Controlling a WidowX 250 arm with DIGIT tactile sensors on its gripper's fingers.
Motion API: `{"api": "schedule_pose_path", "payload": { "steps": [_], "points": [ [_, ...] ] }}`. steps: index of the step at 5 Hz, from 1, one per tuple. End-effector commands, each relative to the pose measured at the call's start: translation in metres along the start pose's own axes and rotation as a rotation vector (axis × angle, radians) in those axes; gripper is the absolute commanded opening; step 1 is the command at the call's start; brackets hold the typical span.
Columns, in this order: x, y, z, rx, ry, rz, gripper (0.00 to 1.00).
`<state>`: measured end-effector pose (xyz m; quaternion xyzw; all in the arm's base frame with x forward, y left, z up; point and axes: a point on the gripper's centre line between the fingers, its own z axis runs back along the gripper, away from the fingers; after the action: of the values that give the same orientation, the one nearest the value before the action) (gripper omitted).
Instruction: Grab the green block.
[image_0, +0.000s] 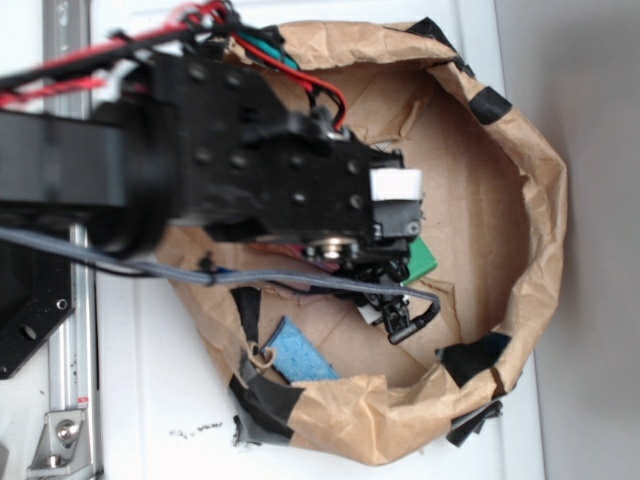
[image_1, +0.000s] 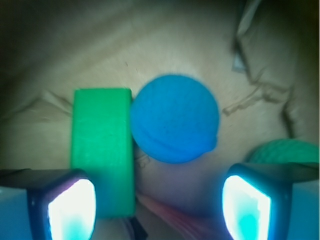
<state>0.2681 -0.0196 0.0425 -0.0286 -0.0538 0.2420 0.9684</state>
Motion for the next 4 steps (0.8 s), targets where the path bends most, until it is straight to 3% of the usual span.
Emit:
{"api": "schedule_pose_path", "payload": {
  "steps": [1, 2, 4],
  "points": [
    [0.01, -0.028, -0.001, -0.091, -0.013, -0.057, 1.0],
    [0.017, -0.033, -0.015, -0.095, 0.01, -0.084, 1.0],
    [0.027, -0.04, -0.032, -0.053, 0.02, -0.138, 1.0]
  ]
}}
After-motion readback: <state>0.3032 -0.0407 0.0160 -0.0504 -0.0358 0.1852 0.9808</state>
